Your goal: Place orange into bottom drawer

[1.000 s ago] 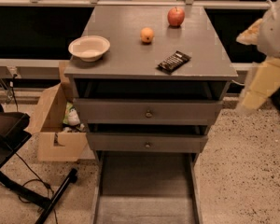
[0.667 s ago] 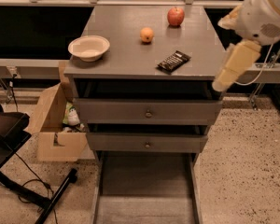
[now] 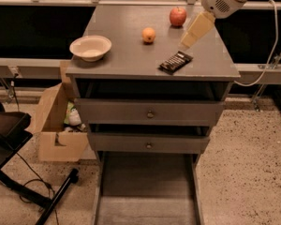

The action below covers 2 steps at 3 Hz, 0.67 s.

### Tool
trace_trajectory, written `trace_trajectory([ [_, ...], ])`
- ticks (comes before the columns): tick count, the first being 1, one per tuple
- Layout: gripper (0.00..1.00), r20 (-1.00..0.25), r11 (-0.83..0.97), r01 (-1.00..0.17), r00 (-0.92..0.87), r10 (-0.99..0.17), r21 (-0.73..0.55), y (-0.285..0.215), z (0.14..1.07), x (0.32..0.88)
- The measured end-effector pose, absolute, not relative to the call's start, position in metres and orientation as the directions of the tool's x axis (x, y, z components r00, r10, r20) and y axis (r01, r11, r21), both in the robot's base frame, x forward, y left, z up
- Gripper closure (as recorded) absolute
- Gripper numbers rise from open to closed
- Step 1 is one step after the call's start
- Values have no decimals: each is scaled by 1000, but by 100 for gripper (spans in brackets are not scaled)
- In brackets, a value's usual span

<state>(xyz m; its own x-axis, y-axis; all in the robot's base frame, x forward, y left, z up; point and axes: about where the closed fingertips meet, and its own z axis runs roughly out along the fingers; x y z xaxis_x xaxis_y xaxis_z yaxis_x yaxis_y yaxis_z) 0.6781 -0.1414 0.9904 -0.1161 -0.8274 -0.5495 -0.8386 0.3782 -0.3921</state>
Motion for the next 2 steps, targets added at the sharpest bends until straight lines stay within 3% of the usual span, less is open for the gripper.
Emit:
trace_trajectory([
  [1,0,-566,472,-774,-182,-804,-423,-130,994,725],
  [2,0,-586,522,-760,-235,-776,-386,-128,992,726],
])
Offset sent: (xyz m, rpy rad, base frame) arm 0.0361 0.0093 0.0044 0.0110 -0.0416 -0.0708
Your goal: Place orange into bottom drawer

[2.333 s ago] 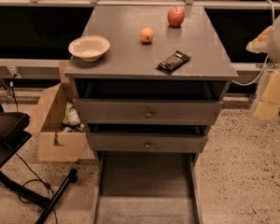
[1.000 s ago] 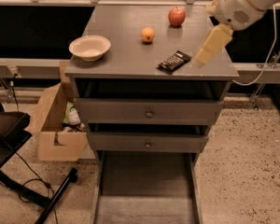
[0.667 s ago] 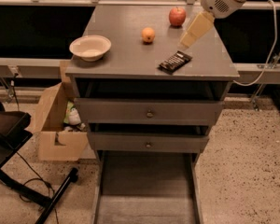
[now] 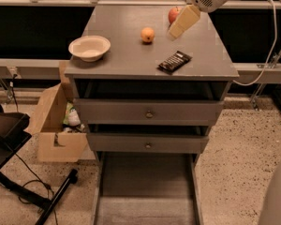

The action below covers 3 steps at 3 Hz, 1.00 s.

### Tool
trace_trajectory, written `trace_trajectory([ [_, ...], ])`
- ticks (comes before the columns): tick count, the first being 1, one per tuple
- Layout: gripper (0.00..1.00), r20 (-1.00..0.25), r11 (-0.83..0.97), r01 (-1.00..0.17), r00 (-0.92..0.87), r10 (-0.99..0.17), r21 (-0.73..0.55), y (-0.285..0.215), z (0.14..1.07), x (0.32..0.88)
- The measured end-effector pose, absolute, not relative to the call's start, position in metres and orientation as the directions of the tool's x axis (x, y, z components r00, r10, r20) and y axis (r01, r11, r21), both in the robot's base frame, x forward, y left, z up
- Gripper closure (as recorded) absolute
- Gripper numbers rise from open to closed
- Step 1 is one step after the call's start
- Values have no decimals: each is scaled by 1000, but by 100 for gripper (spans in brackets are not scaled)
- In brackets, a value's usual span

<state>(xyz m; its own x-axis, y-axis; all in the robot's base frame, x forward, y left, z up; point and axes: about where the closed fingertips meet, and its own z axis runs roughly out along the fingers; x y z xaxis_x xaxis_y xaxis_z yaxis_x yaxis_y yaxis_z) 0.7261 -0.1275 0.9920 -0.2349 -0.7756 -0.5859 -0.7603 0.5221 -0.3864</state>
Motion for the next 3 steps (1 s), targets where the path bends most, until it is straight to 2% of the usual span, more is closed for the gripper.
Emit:
trace_trajectory([
  [1,0,-586,522,-761,-235,-775,-386,-128,992,726],
  [3,0,-667,556,-745,-204,-717,-369,-85,946,790],
])
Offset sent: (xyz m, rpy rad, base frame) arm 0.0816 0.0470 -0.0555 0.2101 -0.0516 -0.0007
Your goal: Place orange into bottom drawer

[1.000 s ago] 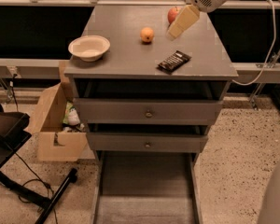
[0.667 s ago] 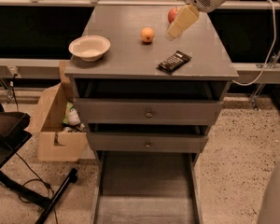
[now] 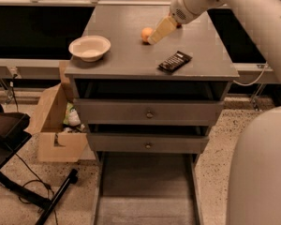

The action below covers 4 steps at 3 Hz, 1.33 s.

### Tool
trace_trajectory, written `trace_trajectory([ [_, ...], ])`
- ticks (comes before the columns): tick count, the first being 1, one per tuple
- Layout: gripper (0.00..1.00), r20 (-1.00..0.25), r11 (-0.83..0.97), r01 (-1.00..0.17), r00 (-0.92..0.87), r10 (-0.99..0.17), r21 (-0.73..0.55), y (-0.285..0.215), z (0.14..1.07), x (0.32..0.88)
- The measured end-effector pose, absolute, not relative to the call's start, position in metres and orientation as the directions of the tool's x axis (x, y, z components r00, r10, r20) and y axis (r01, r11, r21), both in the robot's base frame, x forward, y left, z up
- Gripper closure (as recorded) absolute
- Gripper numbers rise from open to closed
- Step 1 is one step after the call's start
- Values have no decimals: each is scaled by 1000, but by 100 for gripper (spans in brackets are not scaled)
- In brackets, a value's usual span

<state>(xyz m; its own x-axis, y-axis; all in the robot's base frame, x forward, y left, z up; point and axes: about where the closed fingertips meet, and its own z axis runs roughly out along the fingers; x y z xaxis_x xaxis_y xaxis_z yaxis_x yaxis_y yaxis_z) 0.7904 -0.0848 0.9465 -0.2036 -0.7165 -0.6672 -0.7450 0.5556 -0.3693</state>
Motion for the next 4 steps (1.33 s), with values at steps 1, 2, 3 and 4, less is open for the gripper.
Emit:
trace_trajectory([
  [1,0,-688,584,-714,-199,-698,-387,-63,916,836],
  [2,0,-712,614,-696,-210,-670,-372,-50,892,865],
  [3,0,-749,655,-679,-230,-621,-333,-42,875,885],
  [4,0,-774,684,-667,-255,-580,-294,-38,862,897],
])
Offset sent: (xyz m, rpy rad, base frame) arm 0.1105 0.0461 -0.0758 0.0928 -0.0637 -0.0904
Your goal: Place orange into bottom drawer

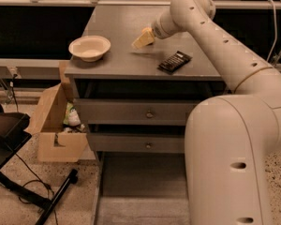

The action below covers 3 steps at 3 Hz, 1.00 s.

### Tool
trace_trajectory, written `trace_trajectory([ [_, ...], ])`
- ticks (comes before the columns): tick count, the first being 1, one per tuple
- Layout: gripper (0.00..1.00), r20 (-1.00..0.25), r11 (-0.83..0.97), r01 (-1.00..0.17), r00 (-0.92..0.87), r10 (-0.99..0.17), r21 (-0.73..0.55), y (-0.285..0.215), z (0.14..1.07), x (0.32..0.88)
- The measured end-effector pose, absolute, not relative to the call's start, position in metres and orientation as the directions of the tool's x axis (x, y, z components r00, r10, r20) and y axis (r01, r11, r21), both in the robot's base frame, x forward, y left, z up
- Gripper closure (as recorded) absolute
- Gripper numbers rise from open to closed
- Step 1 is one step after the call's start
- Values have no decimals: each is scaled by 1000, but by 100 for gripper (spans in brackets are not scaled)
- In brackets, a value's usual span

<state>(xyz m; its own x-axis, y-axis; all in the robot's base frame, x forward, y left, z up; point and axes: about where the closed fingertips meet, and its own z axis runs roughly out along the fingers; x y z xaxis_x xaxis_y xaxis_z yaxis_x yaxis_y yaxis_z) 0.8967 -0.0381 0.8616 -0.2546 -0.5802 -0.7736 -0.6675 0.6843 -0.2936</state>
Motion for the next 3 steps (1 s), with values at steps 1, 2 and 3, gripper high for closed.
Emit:
trace_trajectory([
  [1,18,-804,712,-659,-276,-528,-241,-35,853,904],
  [2,41,-837,729,-654,-273,-474,-200,-33,853,908],
  [3,64,-859,739,-652,-269,-436,-171,-33,855,909],
])
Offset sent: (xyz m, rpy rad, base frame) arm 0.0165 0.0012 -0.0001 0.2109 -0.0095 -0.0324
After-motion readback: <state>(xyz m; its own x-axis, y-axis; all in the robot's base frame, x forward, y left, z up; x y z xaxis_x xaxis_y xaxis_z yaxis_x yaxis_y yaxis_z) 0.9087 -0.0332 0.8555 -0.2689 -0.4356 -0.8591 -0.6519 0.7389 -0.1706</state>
